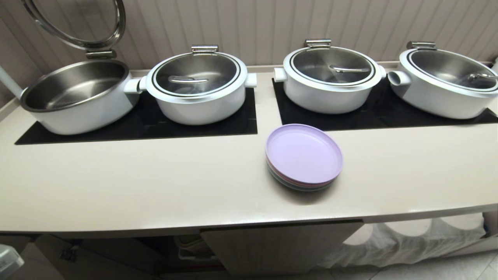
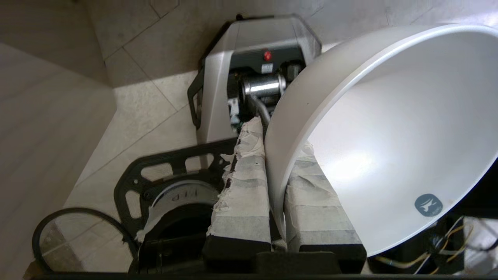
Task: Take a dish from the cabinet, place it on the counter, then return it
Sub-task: Put it back into the cabinet
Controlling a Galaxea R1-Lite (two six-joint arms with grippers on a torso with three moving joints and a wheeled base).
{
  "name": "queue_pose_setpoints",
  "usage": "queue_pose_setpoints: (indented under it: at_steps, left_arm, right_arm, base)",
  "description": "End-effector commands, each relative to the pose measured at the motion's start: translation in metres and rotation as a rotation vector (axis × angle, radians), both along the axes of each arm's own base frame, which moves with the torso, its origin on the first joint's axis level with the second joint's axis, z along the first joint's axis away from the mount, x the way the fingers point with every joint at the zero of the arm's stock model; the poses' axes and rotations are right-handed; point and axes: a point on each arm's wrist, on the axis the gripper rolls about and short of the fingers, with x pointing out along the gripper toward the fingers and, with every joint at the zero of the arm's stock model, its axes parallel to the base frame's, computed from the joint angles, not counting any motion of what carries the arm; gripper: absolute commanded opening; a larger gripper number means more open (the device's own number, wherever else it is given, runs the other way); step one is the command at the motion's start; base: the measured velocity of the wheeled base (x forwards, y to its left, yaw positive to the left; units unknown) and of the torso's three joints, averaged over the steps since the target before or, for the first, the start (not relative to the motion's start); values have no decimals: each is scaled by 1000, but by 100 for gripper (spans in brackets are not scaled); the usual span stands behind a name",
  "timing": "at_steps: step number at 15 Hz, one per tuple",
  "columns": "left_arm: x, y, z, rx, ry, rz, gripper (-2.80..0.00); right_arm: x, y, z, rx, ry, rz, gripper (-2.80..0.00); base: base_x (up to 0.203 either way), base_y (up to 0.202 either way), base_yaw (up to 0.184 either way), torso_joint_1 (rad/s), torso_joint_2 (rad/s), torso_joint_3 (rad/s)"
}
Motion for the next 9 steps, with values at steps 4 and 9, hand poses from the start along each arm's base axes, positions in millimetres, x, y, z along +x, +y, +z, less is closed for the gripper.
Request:
queue_pose_setpoints:
  at_steps: [4,9]
  left_arm:
    - [7,-1,3,-25,-31,29,-280]
    - [19,-2,6,-18,-35,38,-280]
  right_arm:
    - [0,0,0,0,0,0,-280]
    - [0,0,0,0,0,0,-280]
  base:
    - [0,0,0,0,0,0]
    - [0,0,0,0,0,0]
